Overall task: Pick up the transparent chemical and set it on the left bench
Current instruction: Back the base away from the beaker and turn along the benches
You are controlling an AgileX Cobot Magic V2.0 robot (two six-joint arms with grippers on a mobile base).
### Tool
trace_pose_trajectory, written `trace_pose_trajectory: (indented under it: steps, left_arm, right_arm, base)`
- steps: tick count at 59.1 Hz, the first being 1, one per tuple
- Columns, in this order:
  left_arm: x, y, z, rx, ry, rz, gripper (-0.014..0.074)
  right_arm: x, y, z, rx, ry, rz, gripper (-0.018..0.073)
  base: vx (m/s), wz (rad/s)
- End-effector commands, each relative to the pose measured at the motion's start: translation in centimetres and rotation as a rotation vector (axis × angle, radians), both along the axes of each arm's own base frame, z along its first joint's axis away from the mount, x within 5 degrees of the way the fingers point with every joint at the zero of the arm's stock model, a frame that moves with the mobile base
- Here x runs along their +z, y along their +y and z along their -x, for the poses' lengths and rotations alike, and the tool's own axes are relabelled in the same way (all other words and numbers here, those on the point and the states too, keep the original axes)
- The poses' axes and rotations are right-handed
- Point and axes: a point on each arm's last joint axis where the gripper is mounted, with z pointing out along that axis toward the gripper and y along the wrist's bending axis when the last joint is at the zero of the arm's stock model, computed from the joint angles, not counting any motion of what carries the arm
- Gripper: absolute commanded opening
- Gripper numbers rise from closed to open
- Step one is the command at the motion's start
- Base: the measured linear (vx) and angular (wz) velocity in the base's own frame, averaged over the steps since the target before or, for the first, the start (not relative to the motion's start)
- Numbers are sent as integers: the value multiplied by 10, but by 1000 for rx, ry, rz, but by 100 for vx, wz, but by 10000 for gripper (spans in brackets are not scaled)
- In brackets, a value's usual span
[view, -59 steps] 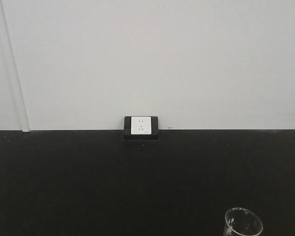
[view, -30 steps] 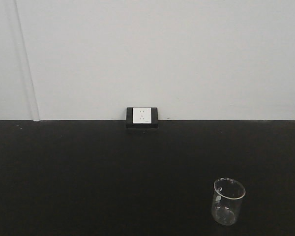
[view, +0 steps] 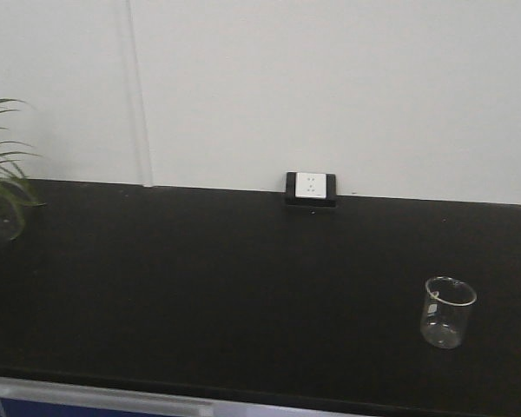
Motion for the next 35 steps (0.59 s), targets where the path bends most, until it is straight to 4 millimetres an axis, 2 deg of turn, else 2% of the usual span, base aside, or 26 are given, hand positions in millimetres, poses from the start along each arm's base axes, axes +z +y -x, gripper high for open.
trace_pose_trajectory:
  steps: [1, 13, 35]
  left_arm:
    - [3, 0, 1, -1, -81, 14, -3]
    - [3, 0, 1, -1, -81, 14, -3]
    - [3, 0, 1, -1, -81, 14, -3]
  right_arm:
    - [14, 4, 0, 39, -75, 0, 0]
    - [14, 4, 0, 39, -75, 0, 0]
    - [14, 4, 0, 39, -75, 0, 0]
  base:
    - [-33, 48]
    - [-32, 59]
    - [-30, 77]
